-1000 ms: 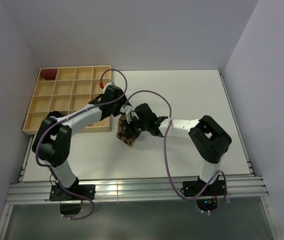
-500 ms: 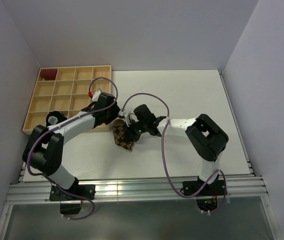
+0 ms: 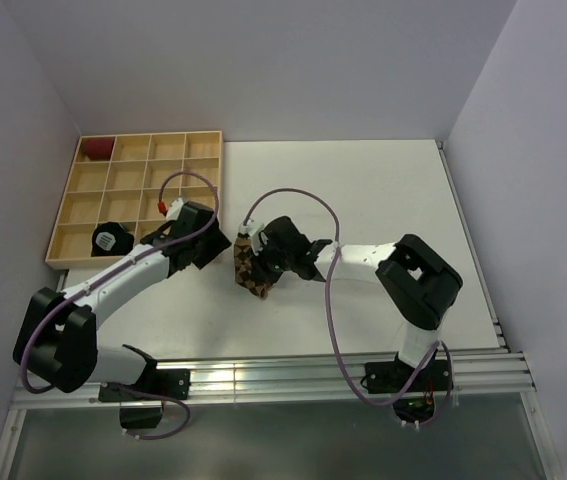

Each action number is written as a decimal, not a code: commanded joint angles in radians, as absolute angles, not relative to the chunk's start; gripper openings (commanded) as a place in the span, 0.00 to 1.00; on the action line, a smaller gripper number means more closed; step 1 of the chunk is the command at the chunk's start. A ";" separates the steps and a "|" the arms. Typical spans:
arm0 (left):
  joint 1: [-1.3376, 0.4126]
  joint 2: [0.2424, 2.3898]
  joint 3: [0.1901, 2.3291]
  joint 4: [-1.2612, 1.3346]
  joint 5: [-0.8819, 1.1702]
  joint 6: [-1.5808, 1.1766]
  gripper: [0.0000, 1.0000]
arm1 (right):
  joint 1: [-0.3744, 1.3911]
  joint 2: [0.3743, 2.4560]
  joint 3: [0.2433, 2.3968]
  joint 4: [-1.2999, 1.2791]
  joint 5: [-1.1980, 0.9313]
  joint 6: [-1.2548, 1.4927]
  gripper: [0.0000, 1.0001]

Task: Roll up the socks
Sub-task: Roll the sock at the center of the board.

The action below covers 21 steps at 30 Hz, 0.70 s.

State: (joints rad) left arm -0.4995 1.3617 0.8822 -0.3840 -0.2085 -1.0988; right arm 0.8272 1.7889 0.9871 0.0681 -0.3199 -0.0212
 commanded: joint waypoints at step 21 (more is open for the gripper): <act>-0.557 1.592 0.916 -0.114 -0.046 -1.126 0.52 | 0.890 1.675 0.815 -0.003 -0.038 -0.023 0.00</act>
